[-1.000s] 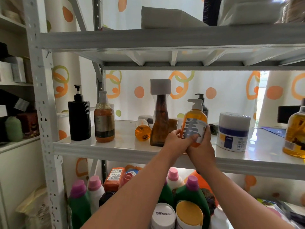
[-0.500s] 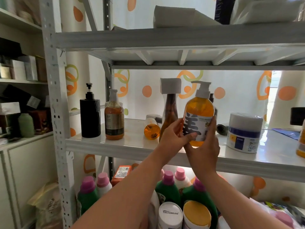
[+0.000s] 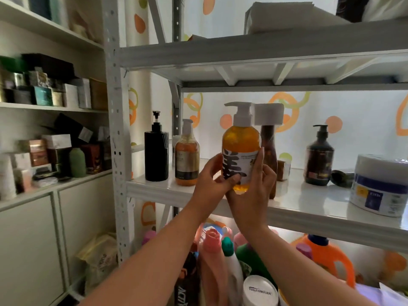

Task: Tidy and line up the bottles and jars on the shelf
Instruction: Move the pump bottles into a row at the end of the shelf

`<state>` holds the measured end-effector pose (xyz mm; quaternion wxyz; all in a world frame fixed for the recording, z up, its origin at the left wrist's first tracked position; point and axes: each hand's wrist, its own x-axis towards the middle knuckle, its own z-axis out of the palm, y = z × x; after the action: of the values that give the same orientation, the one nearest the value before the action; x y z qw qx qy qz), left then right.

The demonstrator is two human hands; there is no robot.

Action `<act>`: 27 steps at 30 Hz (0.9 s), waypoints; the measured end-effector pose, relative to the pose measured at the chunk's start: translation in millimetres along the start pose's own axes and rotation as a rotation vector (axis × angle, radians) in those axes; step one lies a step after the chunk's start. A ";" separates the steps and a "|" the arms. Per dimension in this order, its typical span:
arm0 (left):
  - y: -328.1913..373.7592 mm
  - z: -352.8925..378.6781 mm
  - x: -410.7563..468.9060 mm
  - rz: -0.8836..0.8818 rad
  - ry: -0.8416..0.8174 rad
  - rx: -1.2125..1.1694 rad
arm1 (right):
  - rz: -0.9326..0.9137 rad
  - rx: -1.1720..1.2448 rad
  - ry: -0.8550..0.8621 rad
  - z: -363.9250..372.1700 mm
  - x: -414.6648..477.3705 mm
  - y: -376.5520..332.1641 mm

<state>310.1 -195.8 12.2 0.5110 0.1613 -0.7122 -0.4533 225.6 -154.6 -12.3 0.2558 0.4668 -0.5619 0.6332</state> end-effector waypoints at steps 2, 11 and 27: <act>-1.9 -10.9 2.4 -0.005 0.041 0.029 | 0.024 0.037 -0.058 10.4 0.5 -8.2; -6.4 -33.2 16.6 -0.045 0.138 0.137 | 0.150 -0.058 -0.291 41.4 4.3 -13.7; -33.9 -34.4 28.5 -0.159 0.184 0.177 | 0.306 -0.095 -0.453 59.3 6.9 -0.9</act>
<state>320.2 -250.3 3.5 0.5205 0.3027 -0.6845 -0.4110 241.3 -212.1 -9.8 0.0465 0.4938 -0.6977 0.5170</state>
